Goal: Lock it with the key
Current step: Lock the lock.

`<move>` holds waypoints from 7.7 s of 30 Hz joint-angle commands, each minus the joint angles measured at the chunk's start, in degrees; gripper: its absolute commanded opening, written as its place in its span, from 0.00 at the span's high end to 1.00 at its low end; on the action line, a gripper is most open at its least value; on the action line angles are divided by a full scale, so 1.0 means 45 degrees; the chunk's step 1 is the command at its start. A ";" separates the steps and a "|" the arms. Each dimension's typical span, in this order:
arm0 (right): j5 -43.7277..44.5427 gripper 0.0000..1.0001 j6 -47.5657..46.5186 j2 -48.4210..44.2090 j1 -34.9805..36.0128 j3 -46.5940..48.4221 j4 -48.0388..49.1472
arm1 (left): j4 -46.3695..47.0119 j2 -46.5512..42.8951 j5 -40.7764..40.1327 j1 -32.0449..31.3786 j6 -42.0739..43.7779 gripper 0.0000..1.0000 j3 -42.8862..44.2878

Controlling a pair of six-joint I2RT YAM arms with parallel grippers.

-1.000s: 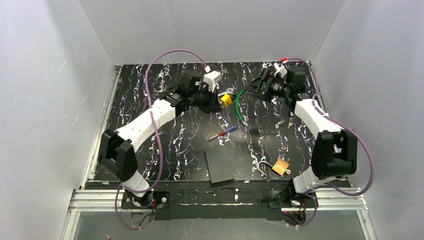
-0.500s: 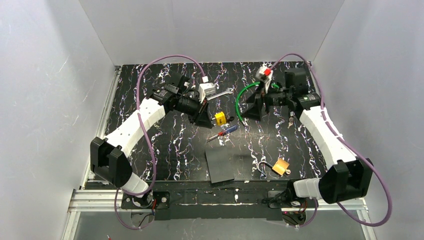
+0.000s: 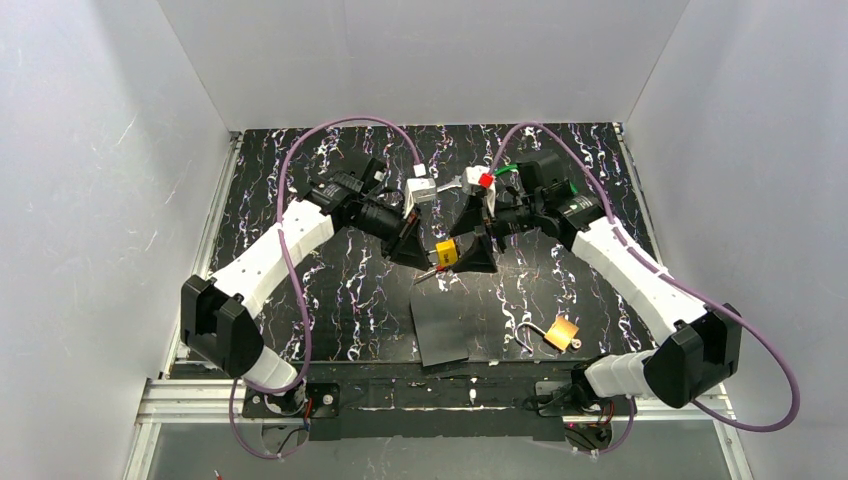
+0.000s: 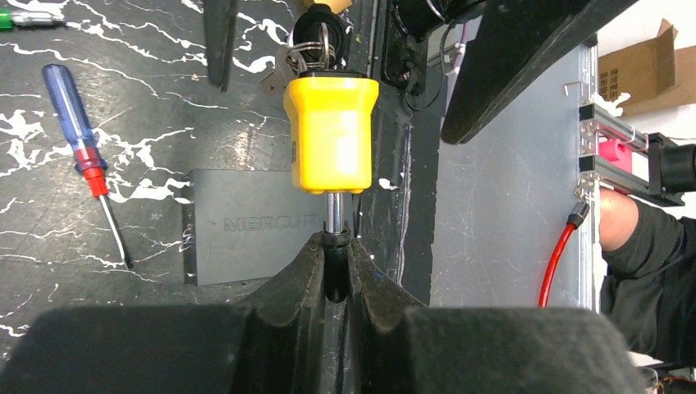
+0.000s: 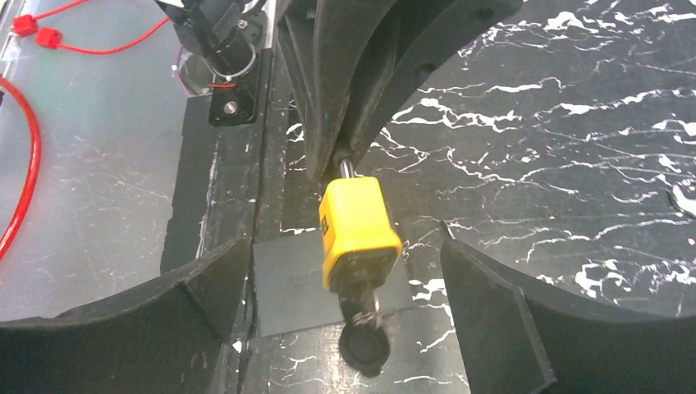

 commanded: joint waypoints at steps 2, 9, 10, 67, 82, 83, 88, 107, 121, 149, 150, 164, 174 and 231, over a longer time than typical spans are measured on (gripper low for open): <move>-0.0961 0.07 0.0547 0.0357 0.0377 -0.0081 0.0884 | -0.0078 -0.0935 0.1037 -0.0179 0.0551 1.00 -0.0024; -0.1233 0.18 0.0935 0.0375 0.0485 -0.0646 0.1252 | -0.0029 -0.1168 0.1100 -0.0181 0.0612 1.00 -0.0023; -0.1293 0.21 0.1030 0.0374 0.0489 -0.0734 0.1333 | -0.0019 -0.1183 0.1120 -0.0180 0.0591 1.00 -0.0020; -0.2341 0.99 1.4223 0.0706 -0.0058 -0.2665 1.4624 | 1.0380 -0.3162 0.2359 0.2375 -0.9413 0.57 -0.3391; -0.2336 0.99 1.4203 0.0751 -0.0048 -0.2833 1.4619 | 1.0413 -0.3310 0.2835 0.2357 -0.9439 0.93 -0.3413; -0.2324 0.99 1.4193 0.0759 -0.0051 -0.2832 1.4601 | 1.0419 -0.3314 0.2830 0.2342 -0.9448 0.97 -0.3424; -0.2228 0.99 1.4248 0.0921 0.0129 -0.2764 1.4582 | 1.0431 -0.3187 0.2574 0.2115 -0.9489 1.00 -0.3435; -0.2654 0.99 1.4894 0.1776 0.1099 -0.2401 1.5382 | 1.0234 -0.2104 0.1368 0.0559 -0.9044 1.00 -0.2995; -0.2883 0.99 1.2307 0.1884 0.1287 -0.1637 1.1830 | 0.9433 -0.2001 0.0944 0.0327 -0.8302 1.00 -0.2833; -0.3091 0.99 1.2495 0.1489 -0.0201 -0.1571 1.1870 | 0.9438 -0.2394 0.1330 0.1496 -0.8552 1.00 -0.3143; -0.3117 0.98 1.2525 0.1440 -0.0402 -0.1546 1.1837 | 0.9368 -0.2499 0.1368 0.1647 -0.8482 1.00 -0.3180; -0.3541 0.20 1.2050 0.0839 -0.1761 -0.0949 1.0993 | 0.8641 -0.3025 0.2471 0.1911 -0.7696 1.00 -0.3451; -0.3798 0.41 0.9157 0.0630 -0.1815 -0.0935 0.7987 | 0.8717 -0.3060 0.3305 0.1904 -0.7661 1.00 -0.3530; 0.1463 0.99 0.8119 0.2924 -0.1519 0.0474 0.7228 | 0.4908 -0.3672 0.3629 0.8406 -0.5774 1.00 -0.3899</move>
